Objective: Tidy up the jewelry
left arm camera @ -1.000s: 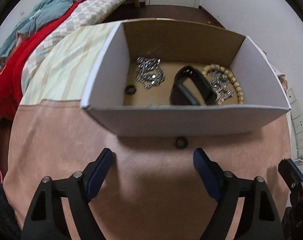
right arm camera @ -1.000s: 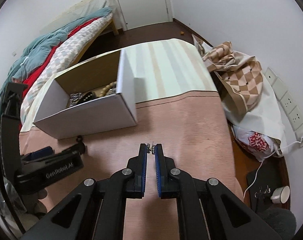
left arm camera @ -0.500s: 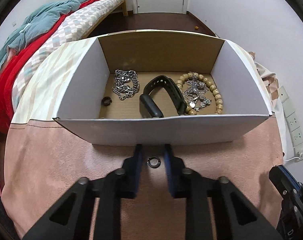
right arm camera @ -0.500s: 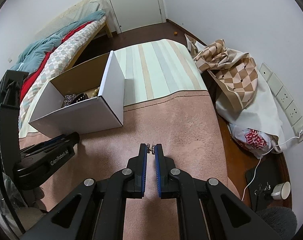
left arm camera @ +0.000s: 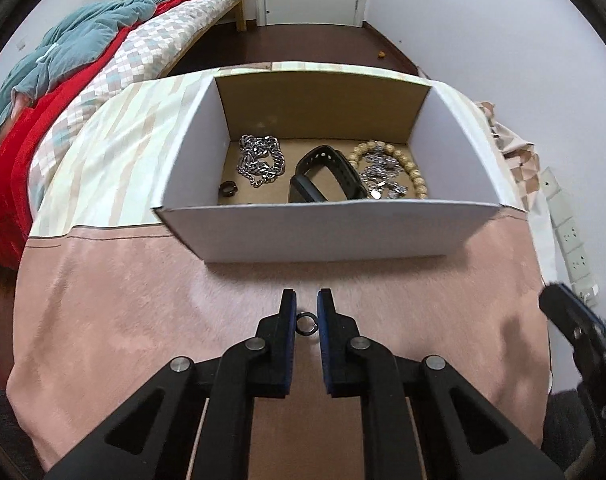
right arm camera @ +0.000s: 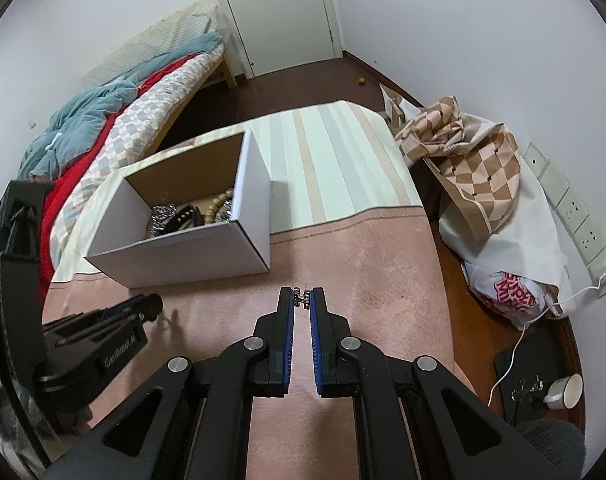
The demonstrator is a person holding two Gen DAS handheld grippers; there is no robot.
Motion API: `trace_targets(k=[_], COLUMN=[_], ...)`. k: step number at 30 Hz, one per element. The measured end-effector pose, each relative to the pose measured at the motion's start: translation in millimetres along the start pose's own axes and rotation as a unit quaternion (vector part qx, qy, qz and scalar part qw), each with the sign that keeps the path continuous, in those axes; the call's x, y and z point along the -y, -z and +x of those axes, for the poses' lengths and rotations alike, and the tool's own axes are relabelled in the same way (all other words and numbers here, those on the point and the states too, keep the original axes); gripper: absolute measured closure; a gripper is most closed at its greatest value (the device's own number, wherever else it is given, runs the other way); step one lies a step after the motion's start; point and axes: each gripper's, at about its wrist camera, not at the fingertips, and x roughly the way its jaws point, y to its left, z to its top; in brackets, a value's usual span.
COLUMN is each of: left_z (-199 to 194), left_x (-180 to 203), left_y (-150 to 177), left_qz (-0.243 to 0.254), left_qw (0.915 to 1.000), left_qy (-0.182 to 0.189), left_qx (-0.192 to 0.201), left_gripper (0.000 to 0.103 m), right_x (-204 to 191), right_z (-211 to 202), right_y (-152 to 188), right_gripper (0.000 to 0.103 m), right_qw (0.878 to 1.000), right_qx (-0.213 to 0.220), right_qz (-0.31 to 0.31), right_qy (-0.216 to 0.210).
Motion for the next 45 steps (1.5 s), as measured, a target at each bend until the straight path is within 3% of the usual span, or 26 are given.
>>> trace_targets(k=[10, 18, 23, 28, 33, 36, 37, 39, 40, 41, 43, 45], left_z=[-57.3, -99.6, -72.0, -26.5, 0.8, 5.1, 4.5, 1.9, 1.3, -1.5, -8.2, -14.9], left_x=[-24.9, -45.0, -53.1, -65.0, -74.0, -78.2, -80.2, -81.8, -82.7, -83.9, -87.8, -90.6], left_y=[2.1, -52.7, -98.7, -130.1, -144.5, -149.2, -150.1, -152.3, -154.0, -153.7, -151.5, -148.3], left_qz=[-0.005, -0.01, -0.008, -0.017, -0.038, -0.046, -0.048, -0.045, -0.042, -0.04, -0.042, -0.039], left_qw=[0.9992, 0.9964, 0.997, 0.9969, 0.9945, 0.9936, 0.9942, 0.9957, 0.9965, 0.9972, 0.9981, 0.9988], left_qy=[0.029, 0.05, 0.068, 0.075, 0.085, 0.089, 0.081, 0.067, 0.058, 0.051, 0.039, 0.025], left_qx=[0.025, 0.068, 0.036, -0.013, -0.048, -0.053, -0.051, -0.045, -0.043, -0.037, -0.021, -0.011], left_gripper=[0.095, 0.095, 0.095, 0.095, 0.093, 0.091, 0.088, 0.082, 0.068, 0.045, 0.024, 0.024], right_x=[-9.1, -37.8, -62.3, -78.2, -90.3, -92.2, -92.2, -89.1, -86.3, -83.8, -80.3, -76.1], right_z=[-29.7, -39.5, -8.9, 48.6, 94.2, 107.1, 109.5, 111.2, 110.3, 107.8, 102.4, 92.1], right_y=[-6.9, -48.3, -92.2, -129.3, -142.9, -147.9, -148.8, -151.0, -152.2, -153.3, -155.9, -155.1], right_gripper=[0.095, 0.095, 0.095, 0.095, 0.095, 0.094, 0.093, 0.076, 0.061, 0.059, 0.059, 0.059], right_qw=[0.999, 0.996, 0.994, 0.985, 0.972, 0.97, 0.969, 0.971, 0.972, 0.974, 0.976, 0.98], right_qx=[0.019, 0.026, -0.001, -0.082, -0.147, -0.158, -0.162, -0.161, -0.158, -0.151, -0.142, -0.13], right_qz=[0.002, -0.012, -0.043, -0.064, -0.083, -0.073, -0.069, -0.057, -0.05, -0.045, -0.038, -0.035], right_qy=[-0.026, -0.08, -0.104, -0.137, -0.164, -0.173, -0.173, -0.17, -0.167, -0.163, -0.161, -0.147])
